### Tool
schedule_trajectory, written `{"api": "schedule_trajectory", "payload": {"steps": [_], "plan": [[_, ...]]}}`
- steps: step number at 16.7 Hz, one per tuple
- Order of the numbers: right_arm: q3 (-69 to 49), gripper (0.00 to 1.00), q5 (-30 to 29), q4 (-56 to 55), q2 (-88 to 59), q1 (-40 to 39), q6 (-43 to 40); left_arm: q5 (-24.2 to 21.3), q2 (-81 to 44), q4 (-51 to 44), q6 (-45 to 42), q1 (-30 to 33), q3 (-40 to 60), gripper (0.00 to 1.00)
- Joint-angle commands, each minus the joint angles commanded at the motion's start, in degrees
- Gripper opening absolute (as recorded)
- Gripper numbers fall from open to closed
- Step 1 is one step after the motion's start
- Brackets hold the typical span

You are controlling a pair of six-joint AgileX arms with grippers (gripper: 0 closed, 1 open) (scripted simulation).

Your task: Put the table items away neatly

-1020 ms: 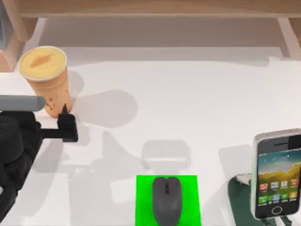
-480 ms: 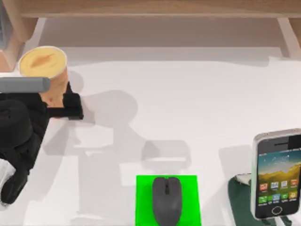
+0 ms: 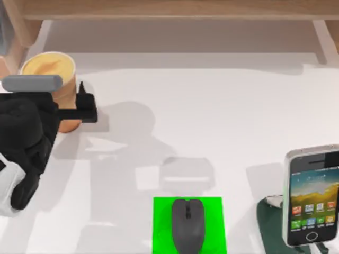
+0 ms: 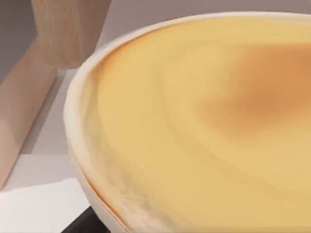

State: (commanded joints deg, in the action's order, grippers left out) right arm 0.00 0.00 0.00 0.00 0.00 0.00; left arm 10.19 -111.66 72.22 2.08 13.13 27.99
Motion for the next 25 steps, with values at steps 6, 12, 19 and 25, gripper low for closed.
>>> {"api": "schedule_trajectory", "payload": {"steps": [6,12,19,25], "plan": [[0.0,1.00,0.0,0.0,0.0,0.0,0.0,0.0,-0.1,0.0,0.0,0.0,0.2,0.85],[0.0,1.00,0.0,0.0,0.0,0.0,0.0,0.0,-0.1,0.0,0.0,0.0,0.2,0.40],[0.0,1.00,0.0,0.0,0.0,0.0,0.0,0.0,-0.1,0.0,0.0,0.0,0.2,0.00],[0.0,1.00,0.0,0.0,0.0,0.0,0.0,0.0,-0.1,0.0,0.0,0.0,0.2,0.00]]}}
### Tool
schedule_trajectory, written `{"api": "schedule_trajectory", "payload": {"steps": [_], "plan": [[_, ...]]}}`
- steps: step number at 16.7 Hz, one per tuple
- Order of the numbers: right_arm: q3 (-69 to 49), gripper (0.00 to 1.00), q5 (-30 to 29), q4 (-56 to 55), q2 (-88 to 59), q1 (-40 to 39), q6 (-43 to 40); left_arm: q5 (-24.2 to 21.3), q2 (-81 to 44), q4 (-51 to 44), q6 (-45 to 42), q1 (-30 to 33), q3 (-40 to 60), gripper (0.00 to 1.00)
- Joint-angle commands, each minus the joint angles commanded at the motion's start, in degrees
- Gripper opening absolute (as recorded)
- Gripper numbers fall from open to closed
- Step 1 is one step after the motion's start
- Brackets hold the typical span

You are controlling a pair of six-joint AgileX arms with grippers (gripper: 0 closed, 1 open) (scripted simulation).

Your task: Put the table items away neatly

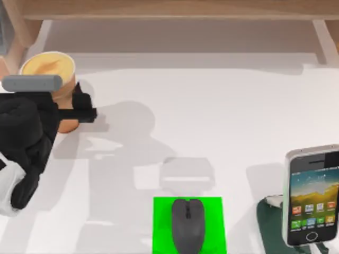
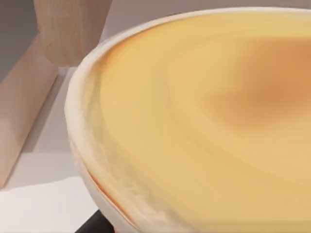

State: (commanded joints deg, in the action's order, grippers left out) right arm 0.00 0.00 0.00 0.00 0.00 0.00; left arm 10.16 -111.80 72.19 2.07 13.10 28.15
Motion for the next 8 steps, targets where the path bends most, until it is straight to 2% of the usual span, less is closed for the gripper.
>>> {"api": "schedule_trajectory", "payload": {"steps": [8], "plan": [[0.0,1.00,0.0,0.0,0.0,0.0,0.0,0.0,3.1,-3.2,-0.1,0.1,0.1,0.00]]}}
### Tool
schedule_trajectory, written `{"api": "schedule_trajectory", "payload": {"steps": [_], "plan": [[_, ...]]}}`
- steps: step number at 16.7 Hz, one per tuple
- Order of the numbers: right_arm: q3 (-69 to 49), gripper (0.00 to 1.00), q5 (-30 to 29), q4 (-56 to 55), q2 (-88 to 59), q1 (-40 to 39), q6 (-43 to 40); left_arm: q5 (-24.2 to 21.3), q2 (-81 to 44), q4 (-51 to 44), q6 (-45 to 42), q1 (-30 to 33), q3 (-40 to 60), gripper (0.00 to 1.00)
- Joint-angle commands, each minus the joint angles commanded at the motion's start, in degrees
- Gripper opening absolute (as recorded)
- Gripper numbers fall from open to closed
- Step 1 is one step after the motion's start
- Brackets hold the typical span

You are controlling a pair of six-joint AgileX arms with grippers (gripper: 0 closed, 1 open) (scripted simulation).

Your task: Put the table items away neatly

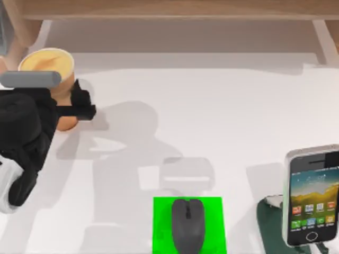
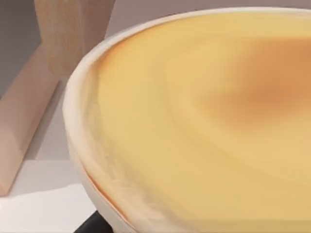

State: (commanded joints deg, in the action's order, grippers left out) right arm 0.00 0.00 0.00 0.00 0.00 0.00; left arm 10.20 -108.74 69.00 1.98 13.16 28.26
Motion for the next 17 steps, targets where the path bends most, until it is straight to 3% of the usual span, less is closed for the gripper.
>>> {"api": "schedule_trajectory", "payload": {"steps": [6,17], "plan": [[0.0,1.00,0.0,0.0,0.0,0.0,0.0,-0.5,3.1,-4.0,1.2,1.8,5.1,0.00],[0.0,1.00,0.0,0.0,0.0,0.0,0.0,-0.3,6.3,-39.6,7.0,11.4,37.6,0.00]]}}
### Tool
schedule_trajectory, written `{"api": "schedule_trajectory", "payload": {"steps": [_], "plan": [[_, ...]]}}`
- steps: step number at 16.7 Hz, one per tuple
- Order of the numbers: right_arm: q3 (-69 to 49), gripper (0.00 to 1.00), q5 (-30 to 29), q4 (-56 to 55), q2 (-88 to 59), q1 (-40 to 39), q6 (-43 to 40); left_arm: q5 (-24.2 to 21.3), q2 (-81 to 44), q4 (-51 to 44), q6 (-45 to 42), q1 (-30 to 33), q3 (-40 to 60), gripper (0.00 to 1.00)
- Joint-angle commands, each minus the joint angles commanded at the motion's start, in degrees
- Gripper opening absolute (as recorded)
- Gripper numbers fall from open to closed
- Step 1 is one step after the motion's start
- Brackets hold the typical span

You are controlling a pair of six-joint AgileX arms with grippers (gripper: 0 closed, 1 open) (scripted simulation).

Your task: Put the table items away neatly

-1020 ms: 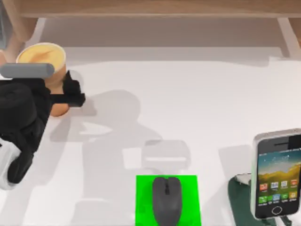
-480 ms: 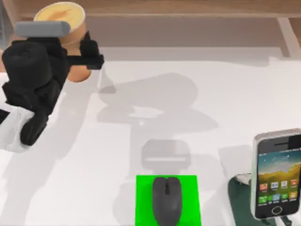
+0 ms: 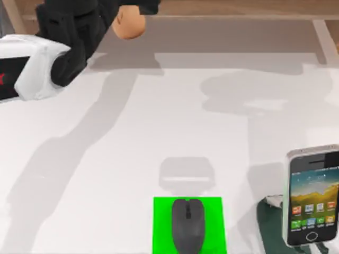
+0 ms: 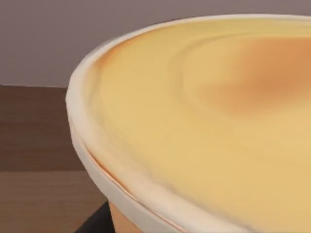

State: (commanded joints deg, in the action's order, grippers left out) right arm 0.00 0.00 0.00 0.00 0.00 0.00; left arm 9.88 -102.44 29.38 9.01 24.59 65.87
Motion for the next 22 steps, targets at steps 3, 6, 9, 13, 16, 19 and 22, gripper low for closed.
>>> {"api": "schedule_trajectory", "payload": {"steps": [3,6,9,13,16,19,22], "plan": [[0.0,1.00,0.0,0.0,0.0,0.0,0.0,1.8,-2.7,-7.2,-0.4,0.3,8.7,0.00],[0.0,1.00,0.0,0.0,0.0,0.0,0.0,4.2,-6.3,-11.8,-1.8,-0.4,15.8,0.00],[0.0,1.00,0.0,0.0,0.0,0.0,0.0,6.6,-9.9,-14.2,-3.5,-1.6,21.3,0.00],[0.0,1.00,0.0,0.0,0.0,0.0,0.0,8.6,-13.8,-15.2,-5.2,-2.6,25.3,0.00],[0.0,1.00,0.0,0.0,0.0,0.0,0.0,8.9,-14.5,-15.3,-5.5,-2.7,25.7,0.00],[0.0,1.00,0.0,0.0,0.0,0.0,0.0,8.8,-14.3,-15.2,-5.5,-2.4,25.5,0.00],[0.0,1.00,0.0,0.0,0.0,0.0,0.0,10.9,-12.8,-14.9,-7.0,-3.1,24.7,0.00]]}}
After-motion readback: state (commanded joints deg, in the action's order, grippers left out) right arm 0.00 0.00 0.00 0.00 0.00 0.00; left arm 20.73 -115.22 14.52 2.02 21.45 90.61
